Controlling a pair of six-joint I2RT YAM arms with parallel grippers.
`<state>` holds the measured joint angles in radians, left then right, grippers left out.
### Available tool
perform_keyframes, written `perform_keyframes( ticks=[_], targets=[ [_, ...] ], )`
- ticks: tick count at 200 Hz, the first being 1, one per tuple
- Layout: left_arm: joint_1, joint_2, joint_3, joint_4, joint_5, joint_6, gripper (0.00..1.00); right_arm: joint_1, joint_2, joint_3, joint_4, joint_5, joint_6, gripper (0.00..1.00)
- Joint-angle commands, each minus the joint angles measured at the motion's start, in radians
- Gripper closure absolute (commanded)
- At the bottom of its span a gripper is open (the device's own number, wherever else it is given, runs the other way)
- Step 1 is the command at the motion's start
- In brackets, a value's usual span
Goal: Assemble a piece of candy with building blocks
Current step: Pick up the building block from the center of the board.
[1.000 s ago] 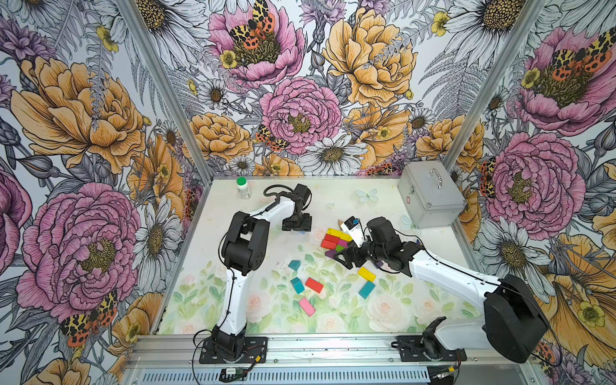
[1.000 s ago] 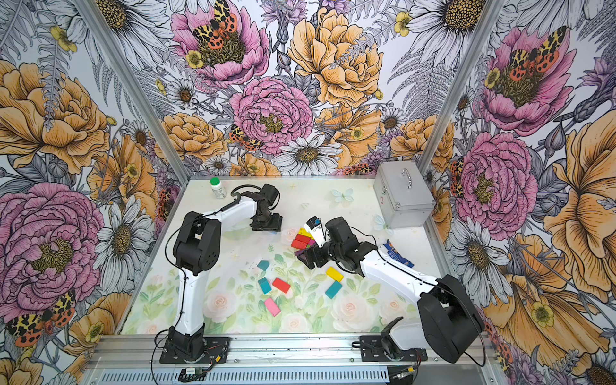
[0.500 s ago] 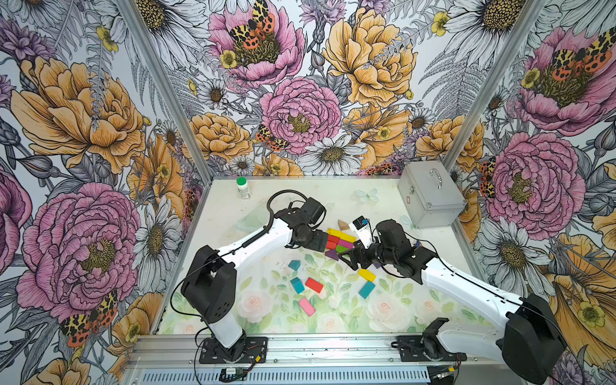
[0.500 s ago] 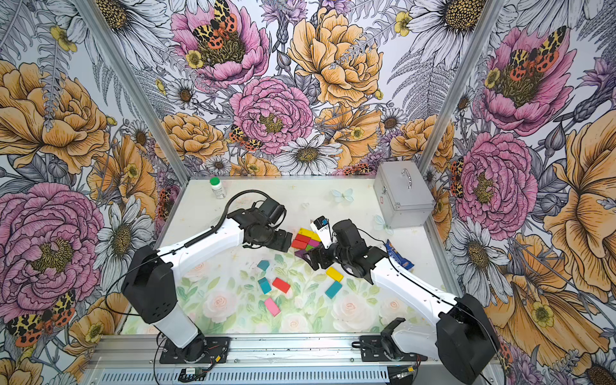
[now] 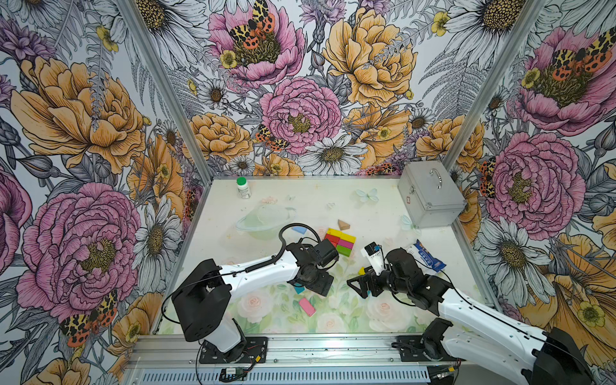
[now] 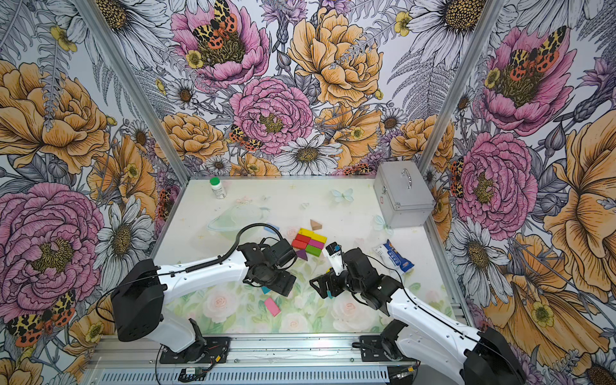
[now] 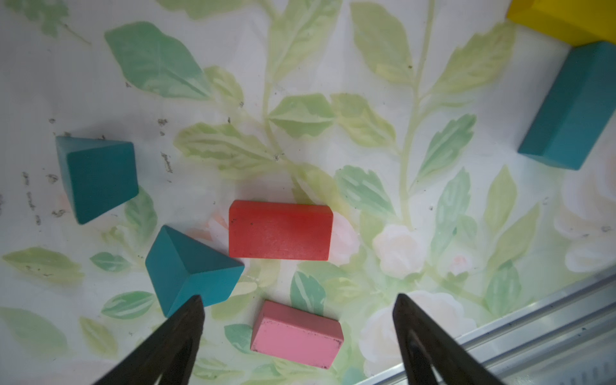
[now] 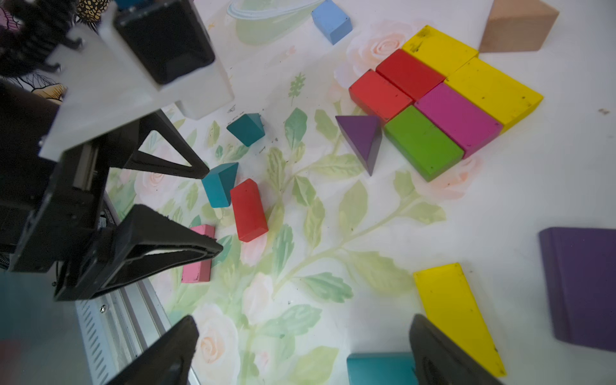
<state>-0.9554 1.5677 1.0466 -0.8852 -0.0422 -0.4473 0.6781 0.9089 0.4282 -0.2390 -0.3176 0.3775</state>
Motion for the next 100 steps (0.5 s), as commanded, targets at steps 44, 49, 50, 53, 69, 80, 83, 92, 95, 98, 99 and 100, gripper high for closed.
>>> perform_keyframes(
  ticks=[44, 49, 50, 53, 69, 80, 83, 92, 95, 98, 99, 100],
  targets=[
    [0.043, 0.151, 0.059, 0.027, -0.045, 0.024, 0.17, 0.018, -0.015, 0.007, 0.043, 0.045, -0.021, 0.0],
    [0.051, 0.159, 0.059, 0.031, -0.039, 0.025, 0.18, 0.017, -0.003, 0.015, 0.043, 0.045, -0.029, 0.0],
    [0.051, 0.159, 0.059, 0.033, -0.038, 0.025, 0.18, 0.017, -0.001, 0.016, 0.043, 0.045, -0.031, 0.0],
    [0.055, 0.164, 0.059, 0.037, -0.032, 0.026, 0.18, 0.018, 0.006, 0.021, 0.044, 0.045, -0.034, 0.0],
    [0.064, 0.17, 0.057, 0.047, -0.021, 0.029, 0.21, 0.017, 0.041, 0.042, 0.044, 0.044, -0.045, 0.0],
    [0.066, 0.175, 0.058, 0.048, -0.014, 0.031, 0.24, 0.017, 0.061, 0.051, 0.045, 0.046, -0.053, 0.0],
    [0.066, 0.176, 0.057, 0.049, -0.012, 0.032, 0.24, 0.017, 0.066, 0.053, 0.045, 0.046, -0.055, 0.0],
    [0.066, 0.18, 0.056, 0.048, -0.007, 0.034, 0.27, 0.017, 0.078, 0.059, 0.046, 0.046, -0.062, 0.0],
    [0.066, 0.182, 0.056, 0.048, -0.005, 0.035, 0.28, 0.017, 0.081, 0.06, 0.047, 0.046, -0.065, 0.0],
    [0.066, 0.184, 0.055, 0.048, -0.003, 0.036, 0.29, 0.017, 0.084, 0.061, 0.046, 0.047, -0.066, 0.0],
    [0.066, 0.184, 0.055, 0.048, -0.003, 0.036, 0.29, 0.017, 0.085, 0.062, 0.047, 0.047, -0.068, 0.0],
    [0.066, 0.184, 0.055, 0.048, -0.002, 0.036, 0.29, 0.017, 0.086, 0.062, 0.046, 0.047, -0.068, 0.0]
  ],
)
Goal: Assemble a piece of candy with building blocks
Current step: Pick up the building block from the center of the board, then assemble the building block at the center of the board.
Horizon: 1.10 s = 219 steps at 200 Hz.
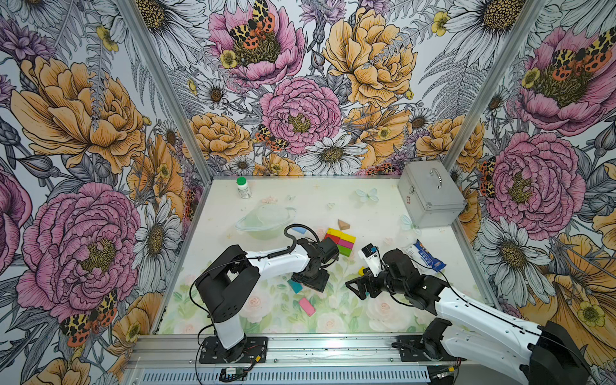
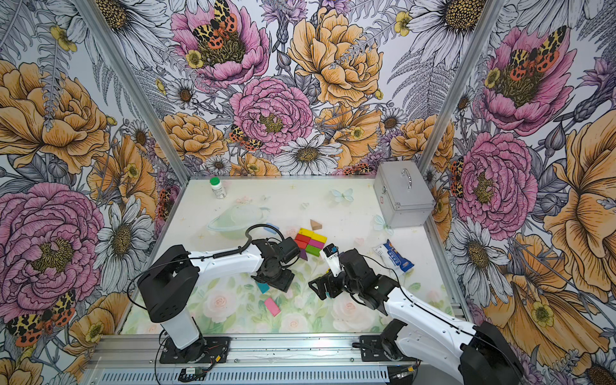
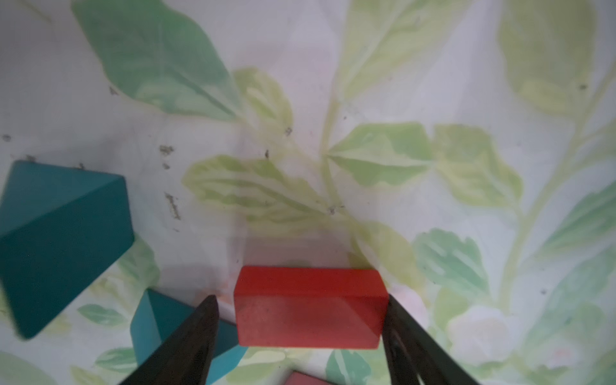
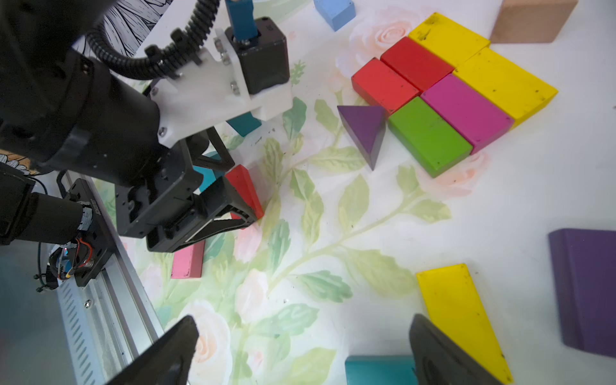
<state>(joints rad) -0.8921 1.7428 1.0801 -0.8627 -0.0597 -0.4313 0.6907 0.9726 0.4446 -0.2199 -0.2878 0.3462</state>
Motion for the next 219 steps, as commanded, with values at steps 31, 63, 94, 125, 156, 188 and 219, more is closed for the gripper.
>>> perform_keyframes(
  ticks=[31, 63, 94, 125, 156, 188, 219],
  targets=[
    [0.002, 0.024, 0.01, 0.025, 0.021, 0.019, 0.42, 0.001, 0.04, 0.066, 0.027, 0.016, -0.057, 0.0],
    [0.002, 0.014, 0.016, 0.024, 0.022, 0.017, 0.45, -0.015, 0.06, 0.111, 0.025, 0.004, -0.085, 0.0],
    [0.016, -0.042, 0.048, 0.022, 0.02, 0.015, 0.45, -0.03, 0.088, 0.161, 0.025, -0.001, -0.099, 0.0],
    [0.081, -0.078, 0.128, 0.022, 0.036, 0.056, 0.45, -0.071, 0.107, 0.21, 0.025, 0.012, -0.13, 0.0],
    [0.187, -0.036, 0.252, 0.022, 0.04, 0.111, 0.46, -0.13, 0.188, 0.311, 0.022, -0.038, -0.186, 0.0],
    [0.295, 0.066, 0.384, 0.021, 0.041, 0.168, 0.47, -0.132, 0.312, 0.416, 0.021, -0.073, -0.201, 0.0],
    [0.361, 0.171, 0.453, 0.002, 0.042, 0.208, 0.47, -0.132, 0.367, 0.467, 0.023, -0.097, -0.211, 0.0]
  ],
)
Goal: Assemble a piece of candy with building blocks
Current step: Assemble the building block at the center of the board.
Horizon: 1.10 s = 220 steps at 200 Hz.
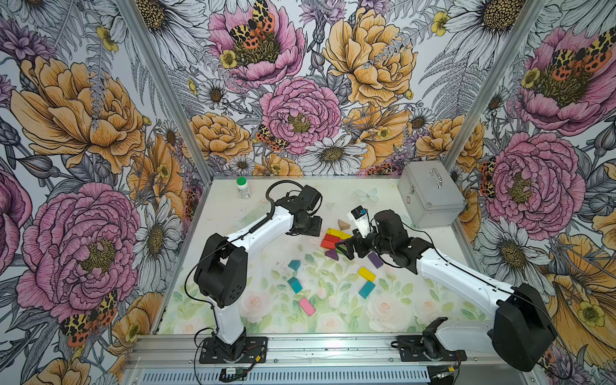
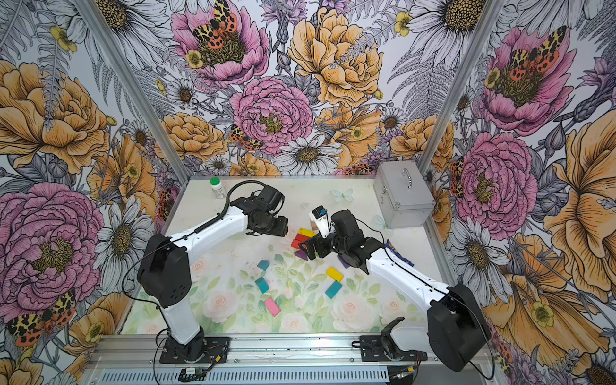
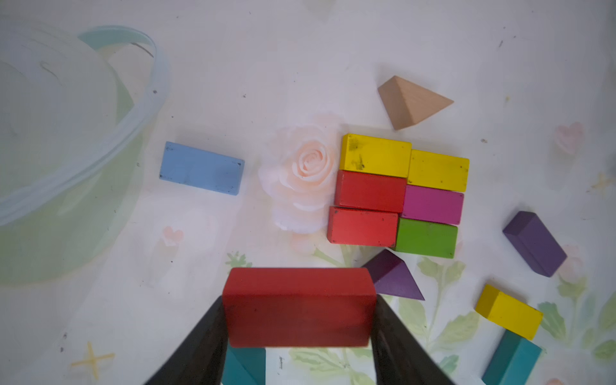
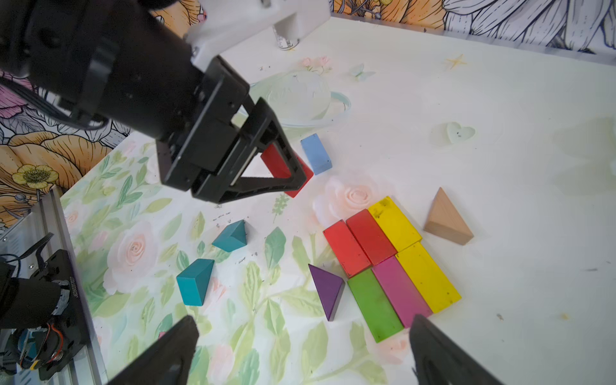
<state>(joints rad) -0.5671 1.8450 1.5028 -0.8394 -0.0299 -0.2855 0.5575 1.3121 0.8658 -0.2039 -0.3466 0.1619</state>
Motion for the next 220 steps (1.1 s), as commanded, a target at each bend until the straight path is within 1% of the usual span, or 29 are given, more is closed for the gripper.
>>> perform_keyframes(
  ticks=[1, 20, 41, 81, 128, 168, 220],
  targets=[
    [0.037, 0.07, 0.032, -0.022, 0.01, 0.064, 0.47, 0.001, 0.03, 0.047, 0.007, -0.038, -0.027, 0.0],
    [0.058, 0.098, 0.038, -0.033, -0.021, 0.084, 0.46, 0.001, 0.054, 0.067, 0.006, -0.049, -0.032, 0.0],
    [0.097, 0.123, 0.029, -0.031, -0.021, 0.087, 0.46, 0.001, 0.076, 0.08, 0.008, -0.054, -0.032, 0.0],
    [0.122, 0.179, 0.054, -0.032, -0.037, 0.12, 0.46, 0.001, 0.098, 0.089, 0.008, -0.053, -0.018, 0.01],
    [0.135, 0.235, 0.068, -0.032, -0.067, 0.127, 0.46, 0.001, 0.114, 0.087, 0.009, -0.053, -0.026, 0.01],
    [0.138, 0.266, 0.09, -0.032, -0.063, 0.136, 0.46, 0.001, 0.149, 0.108, 0.017, -0.071, -0.027, 0.01],
    [0.136, 0.311, 0.124, -0.032, -0.068, 0.145, 0.44, 0.0, 0.143, 0.1, 0.029, -0.069, -0.023, 0.01]
  ],
)
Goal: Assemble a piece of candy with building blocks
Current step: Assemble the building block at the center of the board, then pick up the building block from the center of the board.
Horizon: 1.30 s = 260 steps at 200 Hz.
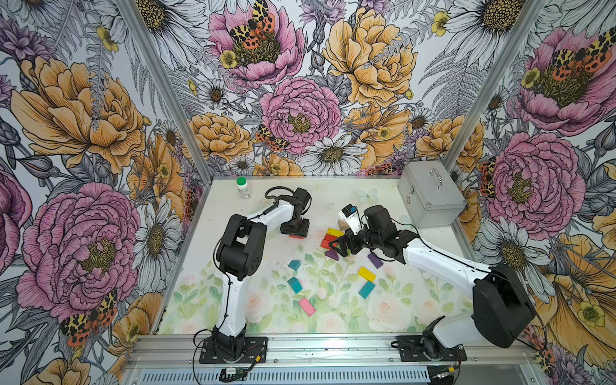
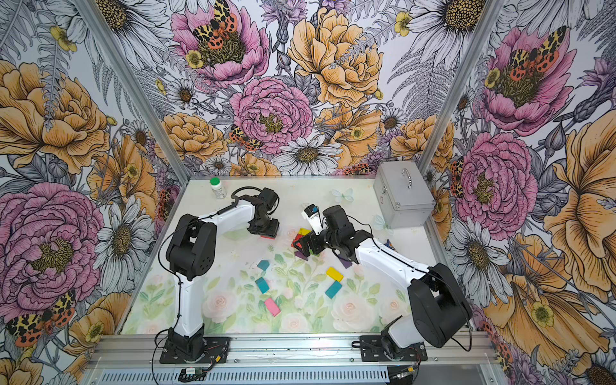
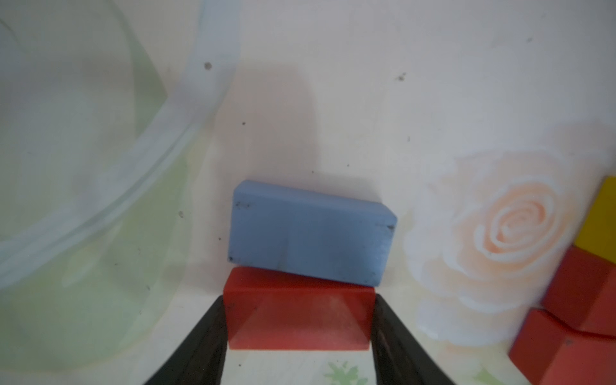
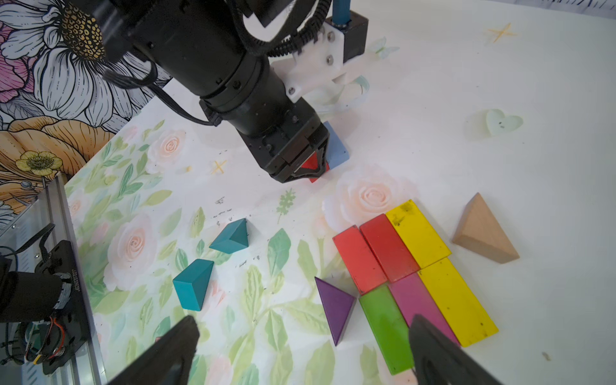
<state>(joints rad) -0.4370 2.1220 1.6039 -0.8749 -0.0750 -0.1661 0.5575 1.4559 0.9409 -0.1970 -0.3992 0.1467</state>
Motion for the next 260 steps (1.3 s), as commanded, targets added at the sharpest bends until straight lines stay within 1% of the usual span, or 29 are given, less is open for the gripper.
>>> perform_keyframes(
  ticks=[1, 30, 69, 83, 102, 122, 136, 149, 164, 167, 182, 200, 211, 222, 231, 243, 260],
  targets=[
    [0.006, 0.035, 0.023, 0.003, -0.022, 0.026, 0.44, 0.0, -0.001, 0.025, 0.022, -0.017, -0.007, 0.01],
    [0.001, 0.045, 0.027, 0.005, -0.019, 0.027, 0.43, -0.002, -0.007, 0.029, 0.024, -0.017, -0.005, 0.01],
    [0.0, 0.034, 0.026, 0.003, -0.014, 0.022, 0.39, -0.002, 0.005, 0.029, 0.024, -0.019, -0.005, 0.01],
    [0.003, 0.019, 0.023, 0.003, 0.001, 0.014, 0.34, -0.002, 0.002, 0.027, 0.022, -0.016, -0.005, 0.01],
    [0.003, -0.014, 0.027, -0.001, 0.01, 0.008, 0.23, -0.002, -0.008, 0.026, 0.022, -0.014, -0.005, 0.01],
    [0.005, -0.066, 0.026, -0.005, 0.024, 0.002, 0.14, -0.004, -0.014, 0.027, 0.02, -0.008, -0.005, 0.01],
    [0.003, -0.12, -0.001, -0.01, 0.025, -0.009, 0.12, -0.004, -0.017, 0.027, 0.016, 0.0, -0.005, 0.01],
    [-0.004, -0.192, -0.055, -0.009, 0.034, -0.022, 0.12, -0.002, -0.027, 0.021, 0.003, 0.005, -0.004, 0.01],
    [-0.029, -0.29, -0.149, -0.009, 0.035, -0.039, 0.11, -0.001, -0.057, -0.009, -0.01, 0.02, 0.005, 0.01],
    [-0.037, -0.336, -0.171, -0.01, 0.034, -0.044, 0.1, -0.001, -0.065, -0.019, -0.011, 0.022, 0.01, 0.01],
    [-0.064, -0.446, -0.294, -0.01, 0.033, -0.079, 0.09, -0.001, -0.109, -0.078, -0.021, 0.04, 0.025, 0.01],
    [-0.092, -0.556, -0.424, -0.009, 0.045, -0.126, 0.08, -0.001, -0.163, -0.151, -0.031, 0.049, 0.049, 0.01],
    [-0.116, -0.608, -0.474, -0.01, 0.045, -0.15, 0.09, 0.001, -0.196, -0.193, -0.038, 0.06, 0.065, 0.01],
    [-0.144, -0.641, -0.492, -0.009, 0.047, -0.17, 0.08, 0.001, -0.224, -0.22, -0.065, 0.089, 0.083, 0.01],
    [-0.168, -0.659, -0.489, -0.01, 0.05, -0.181, 0.09, 0.0, -0.241, -0.231, -0.113, 0.137, 0.104, 0.01],
    [-0.208, -0.666, -0.466, -0.007, 0.055, -0.186, 0.08, -0.004, -0.253, -0.235, -0.184, 0.197, 0.139, 0.01],
    [-0.272, -0.647, -0.411, -0.005, 0.058, -0.176, 0.08, -0.004, -0.289, -0.272, -0.223, 0.231, 0.196, 0.01]
  ],
)
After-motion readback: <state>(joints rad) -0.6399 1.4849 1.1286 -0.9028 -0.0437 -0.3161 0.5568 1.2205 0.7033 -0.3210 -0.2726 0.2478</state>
